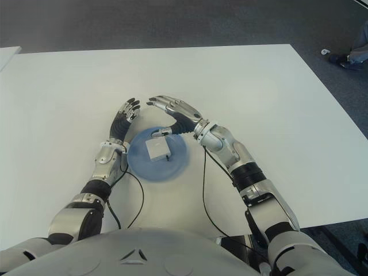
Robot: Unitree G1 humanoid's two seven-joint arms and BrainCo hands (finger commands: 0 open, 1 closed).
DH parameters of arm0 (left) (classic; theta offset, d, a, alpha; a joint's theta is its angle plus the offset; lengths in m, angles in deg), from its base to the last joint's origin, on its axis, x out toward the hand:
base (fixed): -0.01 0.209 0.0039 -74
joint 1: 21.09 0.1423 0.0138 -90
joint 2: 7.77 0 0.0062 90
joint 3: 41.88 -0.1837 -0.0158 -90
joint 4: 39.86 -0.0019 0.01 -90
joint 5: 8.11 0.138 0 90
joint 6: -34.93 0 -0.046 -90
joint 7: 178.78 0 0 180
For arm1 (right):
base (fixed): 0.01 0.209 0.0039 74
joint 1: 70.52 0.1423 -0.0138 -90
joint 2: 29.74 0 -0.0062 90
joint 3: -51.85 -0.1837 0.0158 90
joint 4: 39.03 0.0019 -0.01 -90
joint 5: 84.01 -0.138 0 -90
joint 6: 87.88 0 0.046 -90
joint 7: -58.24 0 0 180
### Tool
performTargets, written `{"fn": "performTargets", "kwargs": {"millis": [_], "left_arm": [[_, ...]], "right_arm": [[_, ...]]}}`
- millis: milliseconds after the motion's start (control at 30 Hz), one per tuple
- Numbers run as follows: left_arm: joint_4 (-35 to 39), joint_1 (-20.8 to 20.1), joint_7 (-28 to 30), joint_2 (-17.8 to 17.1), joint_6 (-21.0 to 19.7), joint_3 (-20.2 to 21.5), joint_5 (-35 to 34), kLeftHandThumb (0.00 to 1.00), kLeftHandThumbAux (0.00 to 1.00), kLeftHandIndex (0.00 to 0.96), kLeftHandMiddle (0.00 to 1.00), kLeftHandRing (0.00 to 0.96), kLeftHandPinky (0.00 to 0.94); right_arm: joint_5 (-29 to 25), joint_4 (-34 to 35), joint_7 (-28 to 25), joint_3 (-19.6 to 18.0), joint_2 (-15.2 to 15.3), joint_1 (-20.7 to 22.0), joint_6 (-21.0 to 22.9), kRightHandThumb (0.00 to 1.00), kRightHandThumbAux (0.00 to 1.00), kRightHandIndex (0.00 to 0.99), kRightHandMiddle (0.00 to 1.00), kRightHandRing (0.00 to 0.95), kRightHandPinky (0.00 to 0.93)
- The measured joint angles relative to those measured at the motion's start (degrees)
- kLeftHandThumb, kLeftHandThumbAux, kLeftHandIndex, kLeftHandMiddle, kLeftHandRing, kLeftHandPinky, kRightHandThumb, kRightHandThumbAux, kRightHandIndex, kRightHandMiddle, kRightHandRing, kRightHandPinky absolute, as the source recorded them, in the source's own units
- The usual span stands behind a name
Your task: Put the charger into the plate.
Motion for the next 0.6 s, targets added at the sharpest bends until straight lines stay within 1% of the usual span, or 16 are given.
{"fn": "performTargets", "kwargs": {"millis": [33, 67, 100, 133, 233, 267, 300, 367, 467, 500, 533, 600], "left_arm": [[-0.03, -0.02, 0.0, 0.0, 0.0, -0.01, 0.01, 0.0, 0.514, 0.126, 0.151, 0.125, 0.123], [-0.06, -0.02, 0.0, -0.01, 0.0, -0.01, 0.02, 0.0, 0.514, 0.122, 0.149, 0.123, 0.117], [-0.09, -0.03, 0.0, -0.03, 0.01, 0.0, 0.01, 0.0, 0.513, 0.12, 0.148, 0.123, 0.115], [-0.16, -0.05, 0.0, -0.04, 0.0, 0.02, 0.0, 0.0, 0.514, 0.118, 0.148, 0.122, 0.11], [-0.48, -0.26, 0.0, -0.05, 0.0, 0.03, -0.02, 0.0, 0.515, 0.117, 0.151, 0.122, 0.105], [-0.58, -0.35, 0.0, -0.05, 0.0, 0.04, -0.03, 0.0, 0.515, 0.122, 0.156, 0.124, 0.106], [-0.69, -0.44, 0.0, -0.04, 0.0, 0.05, -0.02, 0.0, 0.516, 0.123, 0.158, 0.125, 0.106], [-1.01, -0.73, -0.01, -0.02, 0.0, 0.04, -0.02, 0.0, 0.515, 0.133, 0.167, 0.128, 0.105], [-1.24, -0.94, -0.01, -0.05, 0.01, 0.12, -0.02, 0.0, 0.514, 0.141, 0.174, 0.132, 0.114], [-1.32, -1.02, -0.01, -0.07, 0.01, 0.14, -0.03, 0.0, 0.514, 0.142, 0.175, 0.133, 0.116], [-1.36, -1.08, -0.01, -0.08, 0.01, 0.16, -0.03, 0.0, 0.514, 0.141, 0.177, 0.135, 0.119], [-1.41, -1.15, -0.03, -0.14, 0.03, 0.24, -0.03, 0.0, 0.515, 0.136, 0.179, 0.139, 0.124]], "right_arm": [[-0.86, -0.01, 0.32, -0.76, -0.6, -0.19, 0.93, 0.238, 0.197, 0.0, 0.0, 0.0, 0.0], [-1.87, -0.15, 0.93, -1.64, -1.51, -0.37, 2.04, 0.224, 0.23, 0.0, 0.0, 0.0, 0.0], [-3.26, -0.6, 1.59, -2.74, -2.53, -0.5, 3.07, 0.22, 0.242, 0.0, 0.0, 0.0, 0.0], [-4.62, -1.25, 2.36, -3.89, -3.81, -0.53, 4.03, 0.209, 0.275, 0.0, 0.0, 0.0, 0.0], [-8.62, -4.3, 4.16, -6.79, -6.72, -0.28, 5.68, 0.191, 0.336, 0.0, 0.0, 0.0, 0.0], [-9.83, -5.6, 4.71, -7.74, -7.57, -0.06, 6.06, 0.18, 0.39, 0.0, 0.0, 0.0, 0.005], [-11.42, -7.18, 5.15, -8.96, -8.37, 0.21, 6.28, 0.176, 0.41, 0.0, 0.0, 0.0, 0.006], [-14.75, -10.02, 6.09, -11.67, -9.83, 0.64, 6.84, 0.16, 0.495, 0.0, 0.0, 0.0, 0.014], [-19.82, -14.1, 6.53, -15.76, -11.27, 1.57, 6.94, 0.147, 0.574, 0.0, 0.009, 0.0, 0.023], [-21.54, -15.66, 6.48, -16.97, -11.45, 1.85, 6.82, 0.145, 0.585, 0.0, 0.011, 0.0, 0.024], [-22.6, -16.8, 6.44, -17.88, -11.56, 2.04, 6.74, 0.137, 0.628, 0.001, 0.019, 0.002, 0.026], [-26.01, -19.44, 5.76, -20.48, -12.0, 2.23, 6.58, 0.126, 0.679, 0.004, 0.028, 0.004, 0.027]]}}
